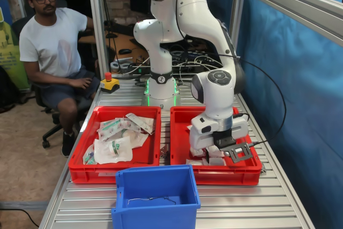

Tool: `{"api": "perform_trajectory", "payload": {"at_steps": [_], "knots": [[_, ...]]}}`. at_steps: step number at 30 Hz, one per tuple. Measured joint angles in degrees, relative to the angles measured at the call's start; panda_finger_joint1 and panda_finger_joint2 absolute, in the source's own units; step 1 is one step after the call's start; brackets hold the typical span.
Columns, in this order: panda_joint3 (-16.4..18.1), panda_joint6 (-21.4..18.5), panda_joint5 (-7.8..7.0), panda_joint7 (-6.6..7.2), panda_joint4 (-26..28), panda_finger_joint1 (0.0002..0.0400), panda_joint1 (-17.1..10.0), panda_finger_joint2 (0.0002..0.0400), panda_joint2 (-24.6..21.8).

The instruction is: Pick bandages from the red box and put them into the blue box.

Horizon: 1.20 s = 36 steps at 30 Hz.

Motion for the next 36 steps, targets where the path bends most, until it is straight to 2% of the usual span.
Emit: {"api": "perform_trajectory", "payload": {"at_steps": [14,30,31,34,35,36], "knots": [[-0.95,0.08,0.0,0.0,2.61,0.04,0.01,0.04,3.23],[-1.23,0.08,0.0,0.0,3.5,0.04,0.73,0.04,3.68],[-1.23,0.08,0.0,0.0,3.53,0.0364,0.82,0.0364,3.68],[-1.23,0.08,0.0,0.0,3.6,0.0364,1.01,0.0364,3.68],[-1.23,0.08,0.0,0.0,3.61,0.0314,1.05,0.0314,3.68],[-1.24,0.08,0.0,0.0,3.62,0.0314,1.08,0.0314,3.68]]}}
